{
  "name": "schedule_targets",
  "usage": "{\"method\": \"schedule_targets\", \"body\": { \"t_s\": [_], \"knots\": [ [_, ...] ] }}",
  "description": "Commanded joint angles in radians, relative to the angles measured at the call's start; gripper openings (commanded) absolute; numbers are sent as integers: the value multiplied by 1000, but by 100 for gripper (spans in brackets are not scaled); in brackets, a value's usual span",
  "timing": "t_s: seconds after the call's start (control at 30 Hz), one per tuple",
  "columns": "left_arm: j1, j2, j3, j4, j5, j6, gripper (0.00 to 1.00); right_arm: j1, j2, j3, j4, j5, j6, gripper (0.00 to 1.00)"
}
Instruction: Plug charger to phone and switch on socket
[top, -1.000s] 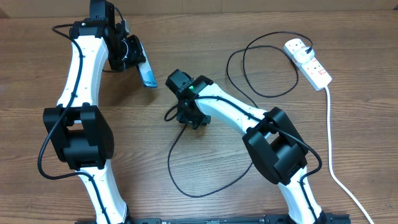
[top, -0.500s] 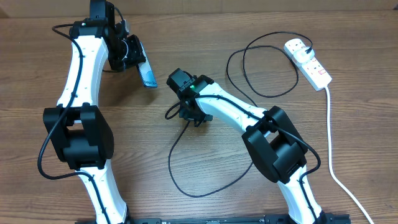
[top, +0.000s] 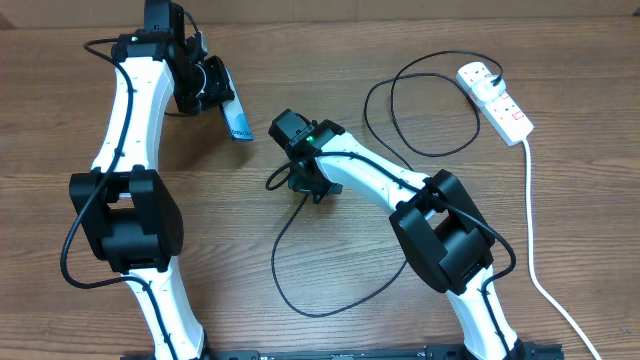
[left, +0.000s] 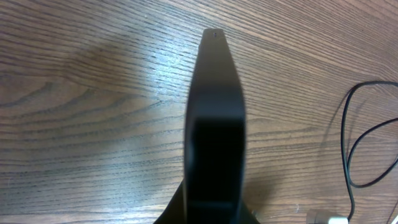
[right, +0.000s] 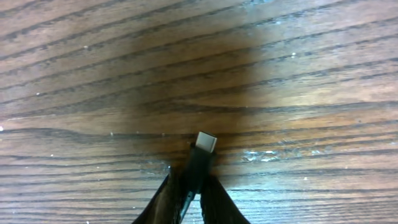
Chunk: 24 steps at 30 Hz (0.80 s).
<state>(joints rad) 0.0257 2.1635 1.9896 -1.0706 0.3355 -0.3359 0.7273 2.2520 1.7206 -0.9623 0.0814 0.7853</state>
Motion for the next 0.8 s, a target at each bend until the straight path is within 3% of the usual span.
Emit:
{"method": "schedule_targets", "body": {
  "t_s": [0.0,0.17,0.37,0.6,0.77],
  "knots": [
    [-8,-42,29,-7,13,23,4,-8,37,4,4,-16,0,6],
    [-20,-42,29,-10,48,44,4,-32,37,62,-35,-31,-4,4],
    [-13,-42,29,62,404,66,4,-40,2,165,-129,-73,-35,4],
    [14,-42,29,219,798,-81,4,-60,-144,204,-167,-135,-76,4],
    [21,-42,29,348,985,-223,4,-131,-249,204,-171,-387,-237,4]
  ]
}}
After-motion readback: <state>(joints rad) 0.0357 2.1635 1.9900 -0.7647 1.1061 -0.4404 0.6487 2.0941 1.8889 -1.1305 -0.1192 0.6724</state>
